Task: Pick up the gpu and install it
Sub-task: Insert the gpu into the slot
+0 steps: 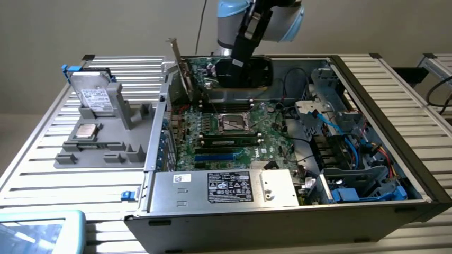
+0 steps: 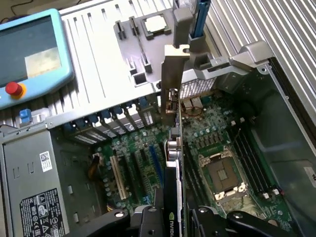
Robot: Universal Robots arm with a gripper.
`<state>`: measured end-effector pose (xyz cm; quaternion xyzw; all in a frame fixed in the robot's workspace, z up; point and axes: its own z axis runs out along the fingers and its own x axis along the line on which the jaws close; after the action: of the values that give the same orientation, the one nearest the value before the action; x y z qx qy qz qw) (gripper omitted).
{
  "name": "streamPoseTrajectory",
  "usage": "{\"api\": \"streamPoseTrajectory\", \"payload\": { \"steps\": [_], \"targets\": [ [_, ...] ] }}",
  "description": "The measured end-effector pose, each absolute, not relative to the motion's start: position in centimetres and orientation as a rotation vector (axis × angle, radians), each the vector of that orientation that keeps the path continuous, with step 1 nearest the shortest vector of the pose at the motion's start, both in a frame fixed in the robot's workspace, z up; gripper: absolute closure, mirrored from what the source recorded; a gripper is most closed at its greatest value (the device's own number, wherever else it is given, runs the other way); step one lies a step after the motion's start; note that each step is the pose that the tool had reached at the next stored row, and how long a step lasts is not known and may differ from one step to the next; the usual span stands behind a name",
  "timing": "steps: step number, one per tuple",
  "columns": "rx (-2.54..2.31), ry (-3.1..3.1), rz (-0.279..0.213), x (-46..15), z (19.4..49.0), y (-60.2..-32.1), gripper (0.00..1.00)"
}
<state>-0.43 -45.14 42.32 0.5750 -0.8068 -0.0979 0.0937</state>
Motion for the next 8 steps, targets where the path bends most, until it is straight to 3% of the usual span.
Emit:
{"api": "streamPoseTrajectory", "payload": {
  "steps": [8],
  "targets": [
    [1.812,-2.267,-0.299,-0.43,42.14,-45.14,0.73]
  ]
}}
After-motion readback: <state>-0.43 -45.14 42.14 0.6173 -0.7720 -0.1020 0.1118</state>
